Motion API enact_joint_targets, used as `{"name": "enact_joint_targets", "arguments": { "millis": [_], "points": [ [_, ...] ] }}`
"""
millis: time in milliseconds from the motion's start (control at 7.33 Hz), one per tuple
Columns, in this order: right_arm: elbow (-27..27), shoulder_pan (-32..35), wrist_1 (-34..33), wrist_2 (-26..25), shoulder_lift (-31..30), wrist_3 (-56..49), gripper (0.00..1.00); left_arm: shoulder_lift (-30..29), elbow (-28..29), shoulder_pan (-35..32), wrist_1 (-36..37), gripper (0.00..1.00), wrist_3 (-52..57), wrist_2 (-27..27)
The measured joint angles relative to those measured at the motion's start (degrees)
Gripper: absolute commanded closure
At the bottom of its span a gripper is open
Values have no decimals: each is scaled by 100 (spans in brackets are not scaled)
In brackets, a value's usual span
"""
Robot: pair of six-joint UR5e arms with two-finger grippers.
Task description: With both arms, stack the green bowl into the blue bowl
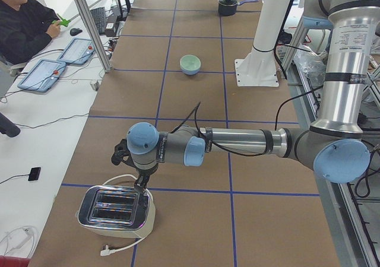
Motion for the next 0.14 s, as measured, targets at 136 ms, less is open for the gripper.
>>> {"name": "enact_joint_targets", "arguments": {
  "millis": [136],
  "points": [
    [-2,1,3,1,-6,5,0,1,-1,-7,-2,2,0,0]
  ]
}}
